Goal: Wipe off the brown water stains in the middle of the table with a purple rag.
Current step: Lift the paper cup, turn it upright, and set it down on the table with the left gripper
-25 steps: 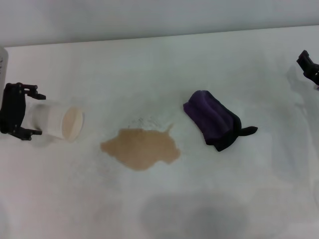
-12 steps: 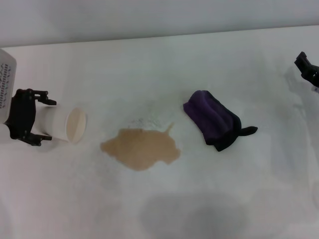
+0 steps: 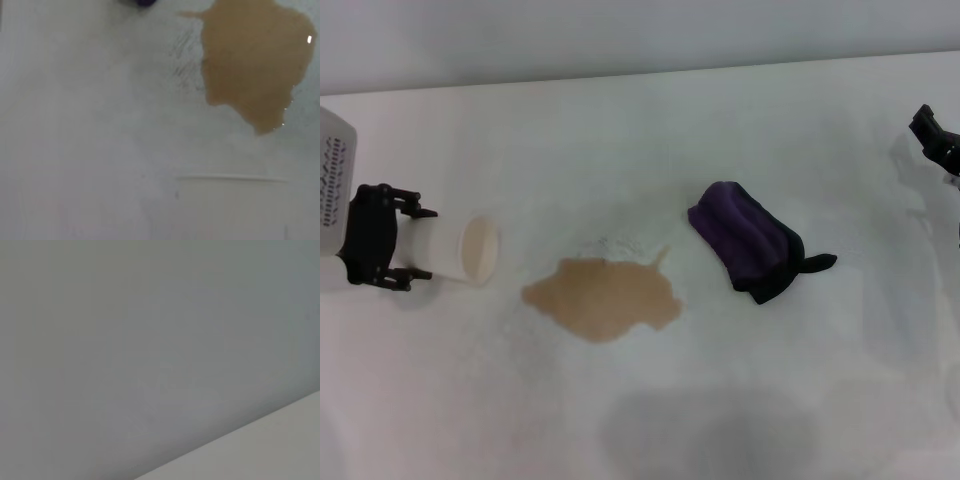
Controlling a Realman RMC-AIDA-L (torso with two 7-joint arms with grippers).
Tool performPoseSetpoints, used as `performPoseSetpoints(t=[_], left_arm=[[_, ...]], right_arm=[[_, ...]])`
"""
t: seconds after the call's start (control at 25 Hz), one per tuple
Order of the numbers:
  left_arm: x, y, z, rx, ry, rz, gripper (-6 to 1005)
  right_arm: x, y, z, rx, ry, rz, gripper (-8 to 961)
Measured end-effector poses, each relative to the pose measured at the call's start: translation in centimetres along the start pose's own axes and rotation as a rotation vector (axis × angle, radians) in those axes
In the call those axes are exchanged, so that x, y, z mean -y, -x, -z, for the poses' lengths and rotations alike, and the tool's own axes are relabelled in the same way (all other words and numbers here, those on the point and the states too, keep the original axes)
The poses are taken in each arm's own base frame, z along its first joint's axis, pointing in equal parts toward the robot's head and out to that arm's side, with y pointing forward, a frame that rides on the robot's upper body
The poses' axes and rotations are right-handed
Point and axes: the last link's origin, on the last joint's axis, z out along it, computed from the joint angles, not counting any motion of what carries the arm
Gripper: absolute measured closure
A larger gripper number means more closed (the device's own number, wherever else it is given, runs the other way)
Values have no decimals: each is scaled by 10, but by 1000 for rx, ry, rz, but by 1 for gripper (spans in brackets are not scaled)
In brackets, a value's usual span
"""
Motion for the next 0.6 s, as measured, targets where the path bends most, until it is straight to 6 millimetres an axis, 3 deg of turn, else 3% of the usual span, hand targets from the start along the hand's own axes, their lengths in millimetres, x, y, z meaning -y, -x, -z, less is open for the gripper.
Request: performPoseSetpoints(t=[0.12, 0.32, 0.6], left_arm=[[8, -2, 3, -36, -66, 51, 304], [22, 3, 21, -187, -276, 258, 321], [-8, 6, 17, -399, -464, 569, 343]], right_arm=[[0, 0, 0, 0, 0, 0, 95], [-1, 1, -1, 1, 7, 5, 95], [-3, 5, -4, 10, 22, 23, 95]])
